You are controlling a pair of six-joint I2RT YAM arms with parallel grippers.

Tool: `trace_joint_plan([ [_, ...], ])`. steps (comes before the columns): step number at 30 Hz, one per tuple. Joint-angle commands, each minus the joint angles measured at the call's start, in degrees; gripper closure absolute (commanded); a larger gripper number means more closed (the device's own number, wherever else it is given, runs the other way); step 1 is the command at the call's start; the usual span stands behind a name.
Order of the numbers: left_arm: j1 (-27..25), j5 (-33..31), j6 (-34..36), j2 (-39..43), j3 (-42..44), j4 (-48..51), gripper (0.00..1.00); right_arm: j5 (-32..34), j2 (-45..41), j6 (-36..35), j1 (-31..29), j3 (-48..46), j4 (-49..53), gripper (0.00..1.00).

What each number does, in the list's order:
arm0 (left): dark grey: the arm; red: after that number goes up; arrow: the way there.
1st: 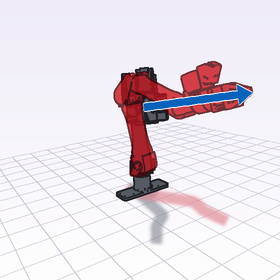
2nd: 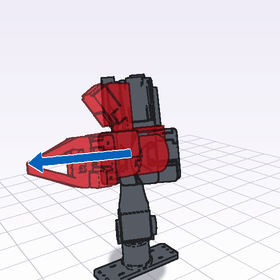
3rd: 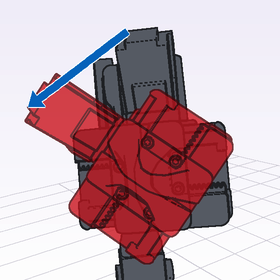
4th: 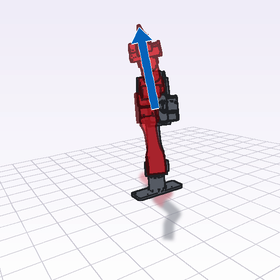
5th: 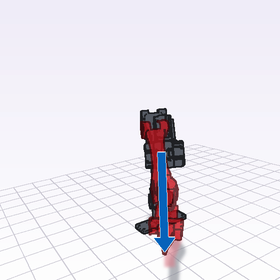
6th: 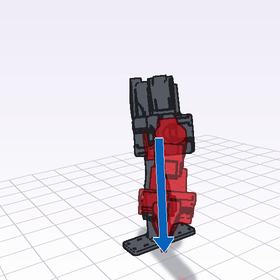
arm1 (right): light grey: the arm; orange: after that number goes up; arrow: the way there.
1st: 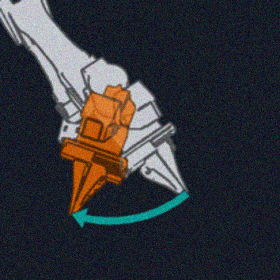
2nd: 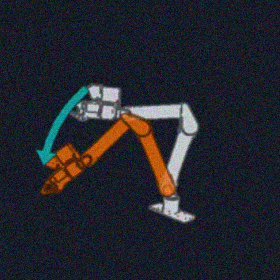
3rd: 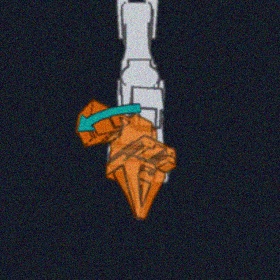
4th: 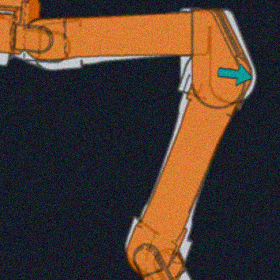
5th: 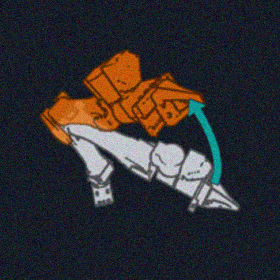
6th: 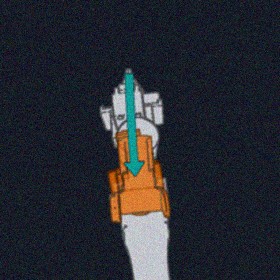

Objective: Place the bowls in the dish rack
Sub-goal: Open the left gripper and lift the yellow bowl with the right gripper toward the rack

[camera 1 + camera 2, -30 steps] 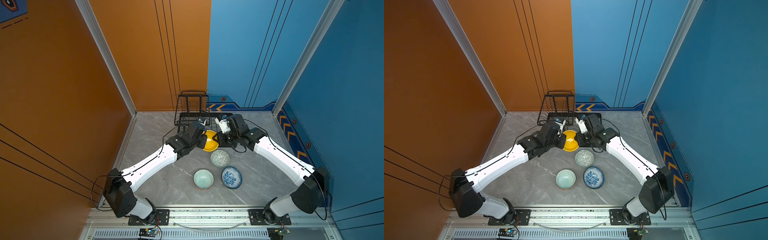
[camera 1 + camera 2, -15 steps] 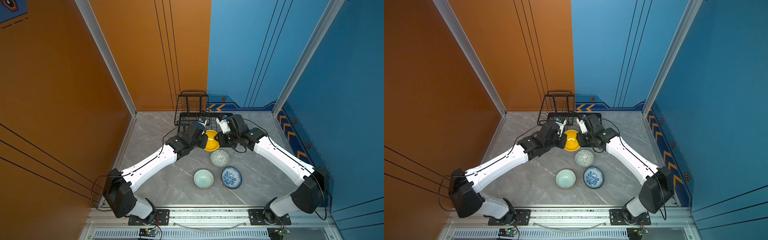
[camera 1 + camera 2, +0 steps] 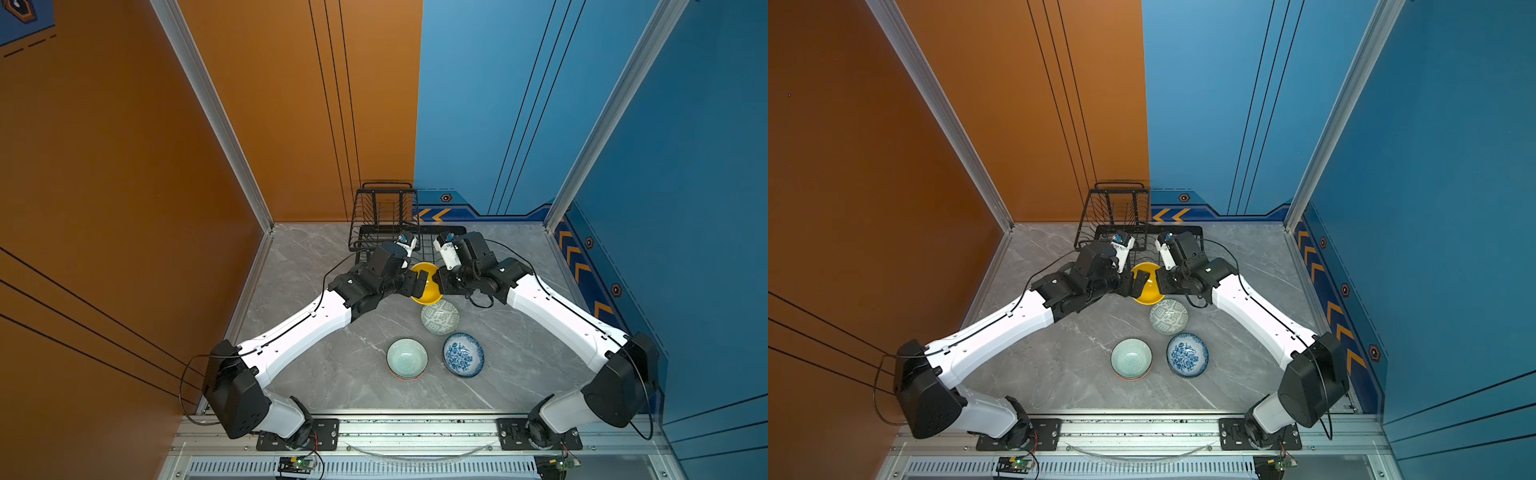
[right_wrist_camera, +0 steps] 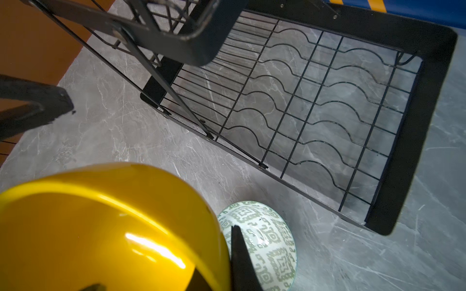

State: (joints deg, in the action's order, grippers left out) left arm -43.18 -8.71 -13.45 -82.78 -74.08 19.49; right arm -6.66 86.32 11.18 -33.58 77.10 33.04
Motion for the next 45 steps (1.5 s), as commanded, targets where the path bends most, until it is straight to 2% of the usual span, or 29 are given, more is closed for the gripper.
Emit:
trace_joint_plan([
  [1, 0.39, 0.54, 0.44, 2.33, 1.29, 0.12, 0.02, 3.72, -2.45, -3.25, 0.21, -1.27, -1.75, 1.00],
  [14, 5.07, 4.58, 0.18, 6.24, 5.18, 4.77, 0.02, 19.44, -3.77, -17.79, -0.23, -7.38, -9.20, 1.00],
  [17, 6.34, 6.39, 0.00, 7.62, 6.42, 5.02, 0.02, 23.33, -4.73, -22.44, -0.93, -9.31, -14.38, 1.00],
  [22, 8.32, 9.62, 1.54, 10.32, 8.14, 5.04, 0.02, 31.24, -8.11, -36.32, -4.47, -16.76, -29.20, 1.00],
  [28, 10.69, 11.36, 2.62, 11.89, 9.00, 6.43, 0.02, 34.21, -11.96, -51.89, -6.23, -26.43, -47.34, 1.00],
  [30, 11.12, 11.43, 2.86, 12.08, 9.20, 6.62, 0.02, 34.97, -12.26, -56.59, -8.55, -28.65, -52.59, 1.00],
  [39, 11.46, 12.79, 3.18, 11.79, 9.42, 6.32, 0.02, 35.88, -6.99, -74.15, -9.92, -31.57, -66.47, 1.00],
  [45, 11.61, 14.05, 2.91, 12.21, 10.75, 4.69, 0.02, 36.06, -3.62, -80.74, -8.82, -31.63, -71.57, 1.00],
])
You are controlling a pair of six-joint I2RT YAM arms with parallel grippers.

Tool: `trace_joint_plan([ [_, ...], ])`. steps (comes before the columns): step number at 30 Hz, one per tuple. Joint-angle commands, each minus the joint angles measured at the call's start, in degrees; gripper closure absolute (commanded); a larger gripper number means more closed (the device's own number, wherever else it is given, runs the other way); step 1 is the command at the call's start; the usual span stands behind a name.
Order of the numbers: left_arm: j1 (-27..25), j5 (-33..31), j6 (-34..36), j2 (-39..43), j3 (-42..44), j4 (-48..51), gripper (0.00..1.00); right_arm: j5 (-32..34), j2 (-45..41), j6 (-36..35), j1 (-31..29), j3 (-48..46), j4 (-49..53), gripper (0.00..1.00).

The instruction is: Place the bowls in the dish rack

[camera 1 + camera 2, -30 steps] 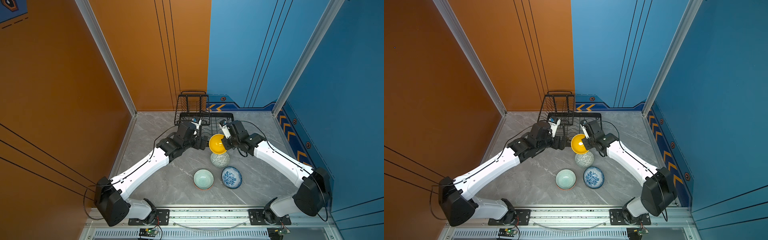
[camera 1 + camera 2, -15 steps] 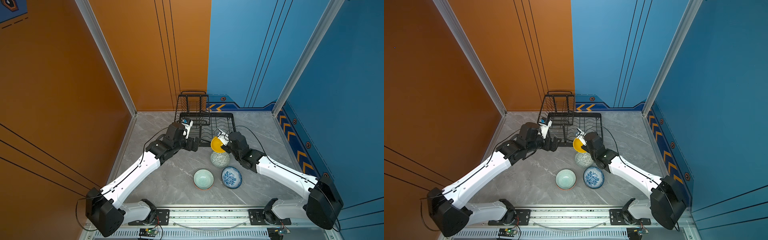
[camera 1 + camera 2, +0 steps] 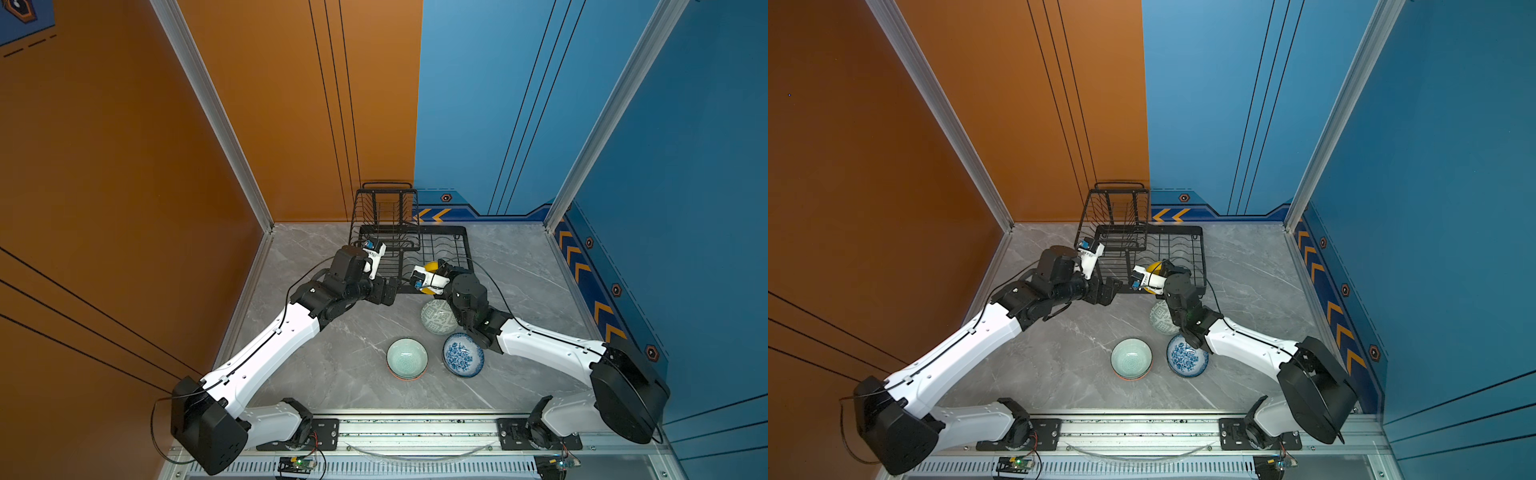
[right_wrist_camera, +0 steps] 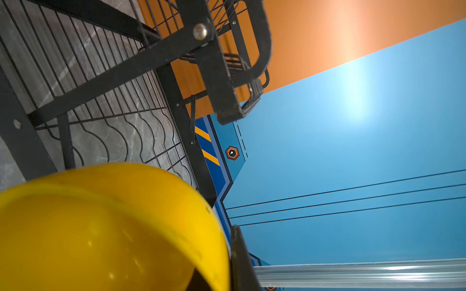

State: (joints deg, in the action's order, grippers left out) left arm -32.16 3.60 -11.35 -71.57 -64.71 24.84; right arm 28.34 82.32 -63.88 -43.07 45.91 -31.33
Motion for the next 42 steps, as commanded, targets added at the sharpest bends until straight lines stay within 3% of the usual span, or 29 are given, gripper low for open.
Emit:
trace_joint_plan([
  [1, 0.56, 1.85, 0.76, 1.10, 1.55, -0.84, 0.02, 0.91, 0.68, -6.25, 0.98, -0.42, -7.47, 1.00],
  [14, 1.35, 2.97, 0.71, 2.15, 3.17, -2.46, 0.02, 0.67, 5.49, -13.85, 7.08, 2.60, -6.94, 1.00],
  [29, 1.75, 2.87, 0.11, 4.05, 5.09, -2.77, 0.02, 1.31, 20.12, -22.41, 13.32, 9.12, -23.39, 1.00],
  [42, 1.94, 2.74, -0.73, 3.92, 5.29, -2.78, 0.02, -1.61, 33.07, -26.25, 15.32, 20.37, -29.49, 1.00],
])
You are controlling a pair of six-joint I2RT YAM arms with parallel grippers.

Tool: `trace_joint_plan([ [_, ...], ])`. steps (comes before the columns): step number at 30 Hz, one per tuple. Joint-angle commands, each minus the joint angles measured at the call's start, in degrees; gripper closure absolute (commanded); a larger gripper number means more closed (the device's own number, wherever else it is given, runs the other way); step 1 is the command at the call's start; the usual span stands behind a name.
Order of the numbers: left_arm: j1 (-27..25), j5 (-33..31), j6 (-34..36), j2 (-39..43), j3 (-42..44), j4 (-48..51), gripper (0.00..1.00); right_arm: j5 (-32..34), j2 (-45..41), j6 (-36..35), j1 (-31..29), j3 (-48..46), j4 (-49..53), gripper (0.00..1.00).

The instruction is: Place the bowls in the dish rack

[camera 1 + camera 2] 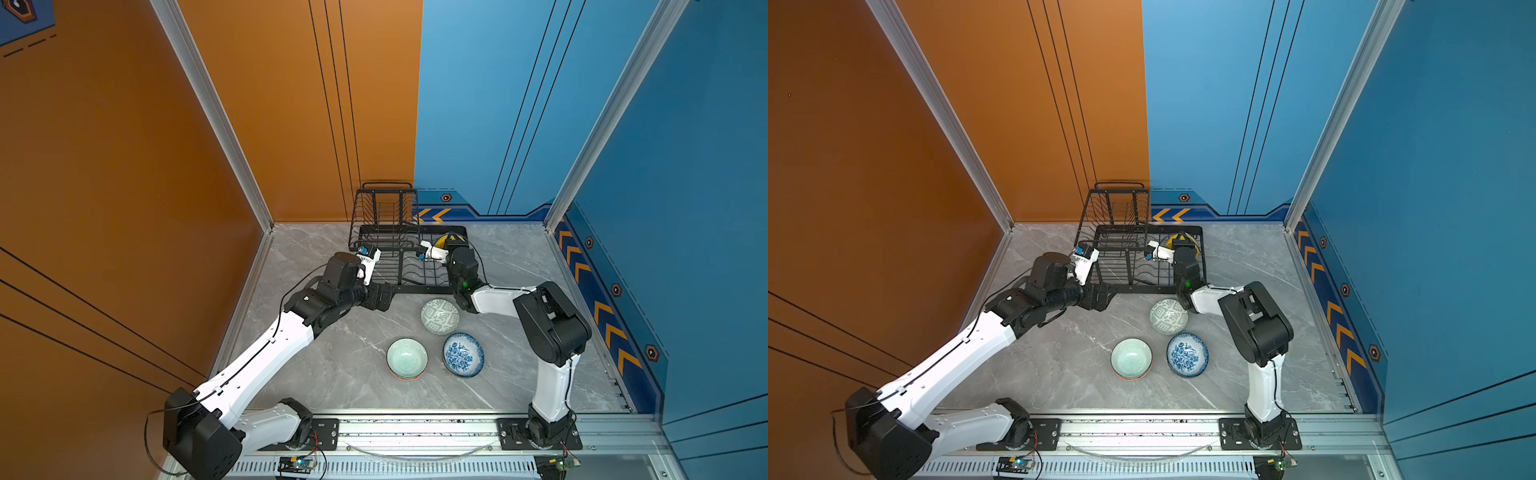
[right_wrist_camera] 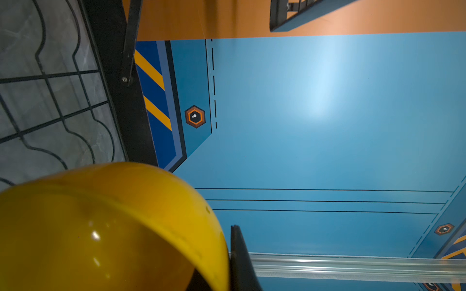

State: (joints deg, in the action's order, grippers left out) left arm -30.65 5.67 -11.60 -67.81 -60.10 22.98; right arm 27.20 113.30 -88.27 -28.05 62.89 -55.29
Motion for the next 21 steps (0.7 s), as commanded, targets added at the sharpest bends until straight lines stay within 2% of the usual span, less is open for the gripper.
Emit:
trace_joint_plan([
  [1, 0.49, 0.66, -0.53, 0.05, 0.68, -0.92, 0.02, -0.48, 3.30, -2.43, 0.36, 4.58, -6.25, 1.00],
  [21, 0.58, 1.36, -0.54, -2.50, -1.55, 0.00, 0.02, -2.75, 17.09, -2.87, 1.16, 16.93, -6.95, 1.00],
])
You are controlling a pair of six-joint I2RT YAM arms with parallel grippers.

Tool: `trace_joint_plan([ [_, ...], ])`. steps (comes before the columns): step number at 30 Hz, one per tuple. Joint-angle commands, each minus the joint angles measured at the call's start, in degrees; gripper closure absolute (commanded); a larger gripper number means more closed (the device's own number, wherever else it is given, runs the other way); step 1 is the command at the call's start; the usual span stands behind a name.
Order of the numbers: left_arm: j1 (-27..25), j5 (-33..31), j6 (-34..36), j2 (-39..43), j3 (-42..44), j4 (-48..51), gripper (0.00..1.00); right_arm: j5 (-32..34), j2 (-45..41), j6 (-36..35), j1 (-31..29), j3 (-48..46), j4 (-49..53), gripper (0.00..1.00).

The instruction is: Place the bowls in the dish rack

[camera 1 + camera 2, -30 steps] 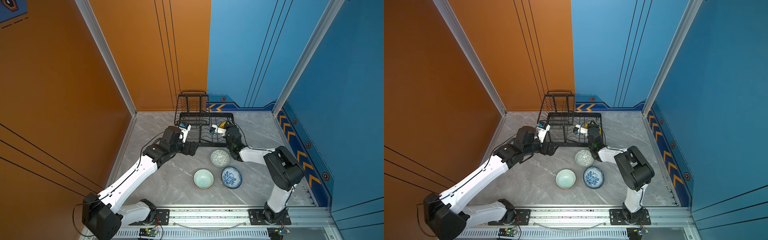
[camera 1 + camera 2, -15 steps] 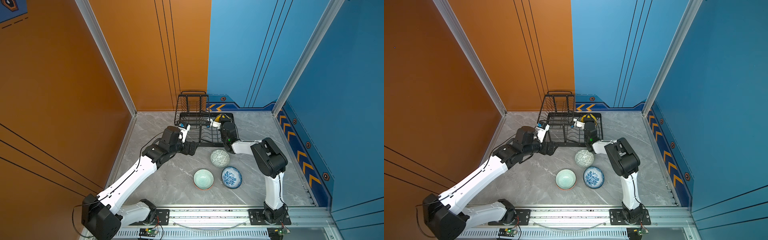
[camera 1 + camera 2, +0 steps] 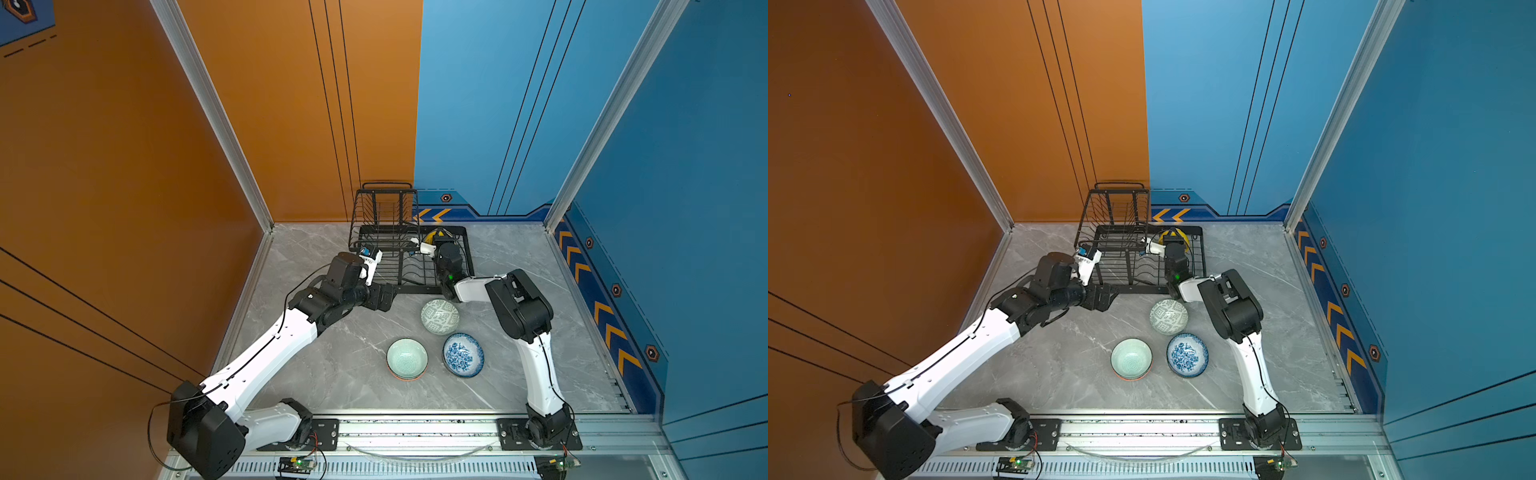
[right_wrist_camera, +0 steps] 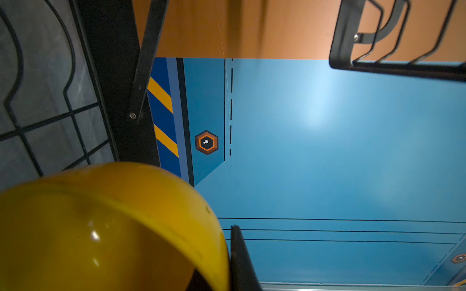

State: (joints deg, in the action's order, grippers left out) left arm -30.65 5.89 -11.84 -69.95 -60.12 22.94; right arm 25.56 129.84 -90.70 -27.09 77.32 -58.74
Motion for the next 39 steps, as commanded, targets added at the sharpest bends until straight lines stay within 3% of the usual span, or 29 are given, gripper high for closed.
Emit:
trace_joint_plan([
  [1, 0.57, 1.17, -0.25, -0.45, -1.70, 0.22, 0.02, -1.36, 0.97, -0.44, 0.20, 2.96, -3.49, 1.00],
  [20, 0.85, 1.46, 0.32, -0.86, -2.90, 1.32, 0.02, -4.71, 9.59, 0.57, -0.50, 15.88, 1.47, 1.00],
  [39, 1.05, 2.15, 0.15, 0.52, -1.40, 1.61, 0.02, -8.03, 14.90, 2.28, -1.80, 22.55, 1.92, 1.00],
])
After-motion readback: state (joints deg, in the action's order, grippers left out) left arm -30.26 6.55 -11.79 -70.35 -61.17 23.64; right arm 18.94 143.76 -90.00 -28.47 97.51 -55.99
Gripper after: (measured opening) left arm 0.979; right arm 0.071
